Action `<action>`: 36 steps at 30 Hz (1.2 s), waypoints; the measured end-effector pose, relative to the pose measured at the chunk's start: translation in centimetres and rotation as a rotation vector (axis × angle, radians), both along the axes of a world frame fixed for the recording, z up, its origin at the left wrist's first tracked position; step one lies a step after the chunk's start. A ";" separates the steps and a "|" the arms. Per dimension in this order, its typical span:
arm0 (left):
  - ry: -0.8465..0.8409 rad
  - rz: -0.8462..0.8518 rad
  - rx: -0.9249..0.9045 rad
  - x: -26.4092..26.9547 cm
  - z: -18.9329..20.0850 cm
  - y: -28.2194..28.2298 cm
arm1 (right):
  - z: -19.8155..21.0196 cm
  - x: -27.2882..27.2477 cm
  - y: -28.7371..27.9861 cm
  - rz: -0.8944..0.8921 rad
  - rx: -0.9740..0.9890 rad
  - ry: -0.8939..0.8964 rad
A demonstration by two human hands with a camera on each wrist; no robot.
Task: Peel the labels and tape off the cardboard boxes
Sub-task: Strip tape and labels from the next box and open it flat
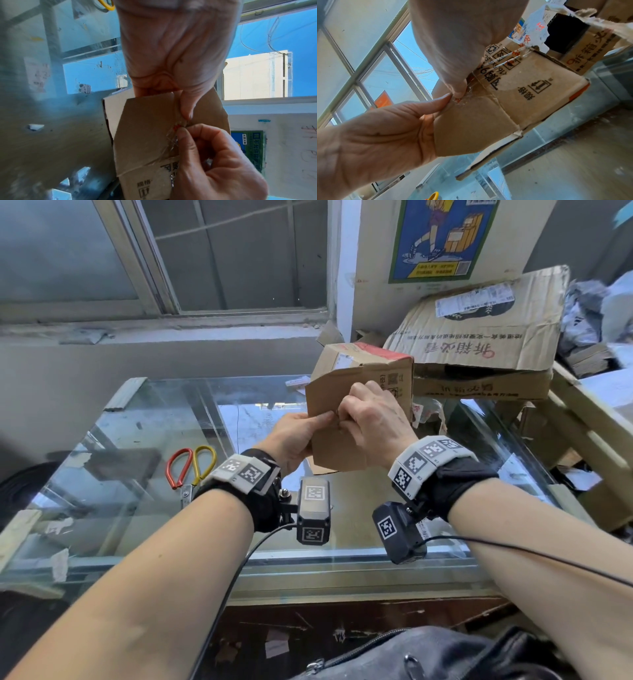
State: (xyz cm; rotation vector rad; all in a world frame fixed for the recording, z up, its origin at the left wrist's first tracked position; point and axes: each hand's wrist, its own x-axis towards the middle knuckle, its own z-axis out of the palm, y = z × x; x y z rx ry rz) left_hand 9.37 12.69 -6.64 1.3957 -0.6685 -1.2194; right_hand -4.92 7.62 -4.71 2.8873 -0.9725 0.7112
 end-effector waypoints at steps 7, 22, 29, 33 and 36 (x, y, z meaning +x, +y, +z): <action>0.051 0.009 0.037 0.3 -0.3 0.0 | 0.7 0.5 -0.5 0.094 -0.053 0.125; -0.096 0.095 0.022 0.8 1.8 -0.8 | 1.9 2.9 -0.2 -0.120 0.004 0.046; -0.181 0.162 0.006 2.0 4.0 -1.6 | 0.5 2.0 0.4 0.089 0.107 0.033; -0.172 0.087 0.051 1.9 4.2 -1.1 | 0.8 1.5 -0.7 0.032 0.165 -0.319; -0.136 0.074 0.063 1.5 3.9 -0.9 | 1.3 1.2 -1.2 -0.003 0.151 -0.269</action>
